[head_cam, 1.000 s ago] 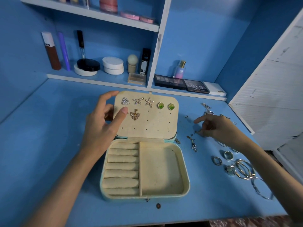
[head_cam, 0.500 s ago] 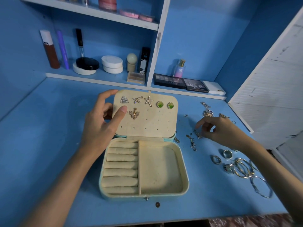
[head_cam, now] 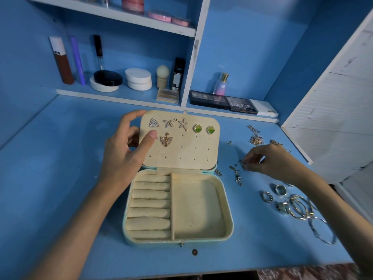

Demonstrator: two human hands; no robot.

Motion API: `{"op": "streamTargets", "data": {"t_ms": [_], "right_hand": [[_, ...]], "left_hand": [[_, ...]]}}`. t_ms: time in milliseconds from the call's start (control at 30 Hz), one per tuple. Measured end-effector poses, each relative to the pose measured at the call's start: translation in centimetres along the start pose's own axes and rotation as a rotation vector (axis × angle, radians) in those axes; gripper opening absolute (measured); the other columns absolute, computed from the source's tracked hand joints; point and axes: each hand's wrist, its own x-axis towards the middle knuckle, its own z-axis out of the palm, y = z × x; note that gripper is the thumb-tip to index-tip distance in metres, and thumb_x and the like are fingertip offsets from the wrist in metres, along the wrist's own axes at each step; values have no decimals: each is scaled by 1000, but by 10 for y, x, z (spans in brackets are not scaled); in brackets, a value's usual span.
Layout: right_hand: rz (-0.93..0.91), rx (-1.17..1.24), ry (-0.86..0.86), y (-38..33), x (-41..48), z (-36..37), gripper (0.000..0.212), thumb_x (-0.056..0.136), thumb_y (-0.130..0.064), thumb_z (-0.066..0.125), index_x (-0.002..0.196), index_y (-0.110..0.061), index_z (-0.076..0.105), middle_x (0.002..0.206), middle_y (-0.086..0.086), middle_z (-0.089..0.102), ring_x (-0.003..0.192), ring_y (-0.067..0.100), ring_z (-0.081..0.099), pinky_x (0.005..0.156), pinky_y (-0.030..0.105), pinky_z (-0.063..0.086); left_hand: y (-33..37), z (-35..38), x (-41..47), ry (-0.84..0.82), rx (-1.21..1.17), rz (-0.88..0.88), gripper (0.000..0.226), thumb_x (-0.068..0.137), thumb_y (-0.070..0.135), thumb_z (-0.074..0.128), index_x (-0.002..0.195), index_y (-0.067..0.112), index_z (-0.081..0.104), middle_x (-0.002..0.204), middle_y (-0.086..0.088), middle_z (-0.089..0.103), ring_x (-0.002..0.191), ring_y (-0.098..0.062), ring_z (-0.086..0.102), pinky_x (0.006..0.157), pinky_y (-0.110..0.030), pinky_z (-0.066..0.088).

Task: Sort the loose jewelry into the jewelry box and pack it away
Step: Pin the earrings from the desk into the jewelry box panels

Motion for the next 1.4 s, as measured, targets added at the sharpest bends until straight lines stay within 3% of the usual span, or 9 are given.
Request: {"op": "streamTargets", "data": {"t_ms": [200, 433, 700, 900, 1033, 1267, 1400], "right_hand": [[-10, -3, 40, -1, -3, 3, 5, 77, -23, 75, 77, -23, 71, 74, -10, 67, 69, -1, 59, 64, 5, 41], [-43, -19, 92, -2, -3, 9, 2, 79, -13, 73, 79, -14, 73, 74, -4, 67, 68, 0, 57, 65, 5, 42], [-46, 122, 227, -9, -9, 5, 11, 77, -7, 72, 72, -16, 72, 67, -12, 67, 71, -5, 59, 65, 2, 42], [-14, 390, 325, -30, -14, -3, 8, 80, -16, 71, 74, -21, 72, 75, -8, 71, 71, 6, 62, 70, 22, 52], [-36, 566, 335, -52, -17, -1, 10, 79, -18, 72, 73, -26, 72, 77, -4, 71, 71, 18, 61, 72, 37, 51], [-138, 700, 310, -92, -24, 5, 10, 77, -13, 74, 73, -23, 73, 75, 3, 68, 69, 27, 56, 63, 35, 46], [-198, 698, 285, -107, -23, 12, 14, 76, -11, 74, 72, -24, 72, 71, -7, 67, 63, 12, 53, 55, 21, 42]], "left_hand": [[-1, 0, 0, 2, -3, 10, 42, 81, 43, 58, 120, 28, 49, 78, 15, 69, 69, -2, 62, 61, -10, 43], [-1, 0, 0, 4, 1, 13, 41, 82, 40, 58, 121, 27, 49, 77, 17, 69, 69, -2, 62, 62, -9, 42], [0, -1, 0, 1, -15, 5, 46, 80, 47, 56, 121, 29, 49, 84, 10, 70, 75, -5, 65, 66, -13, 46], [0, 0, 0, 4, -16, 8, 36, 85, 31, 59, 120, 27, 49, 77, 15, 69, 69, -3, 62, 64, -10, 42], [1, 0, 0, 1, -18, 11, 35, 84, 35, 59, 118, 33, 49, 80, 11, 69, 69, -6, 62, 65, -13, 43], [0, -1, -1, 7, -15, 12, 35, 84, 38, 59, 117, 36, 49, 79, 0, 67, 70, -17, 61, 67, -16, 44], [0, -1, 0, 4, -4, 28, 37, 83, 42, 58, 118, 35, 49, 74, 2, 65, 65, -11, 57, 64, -13, 42]]}}
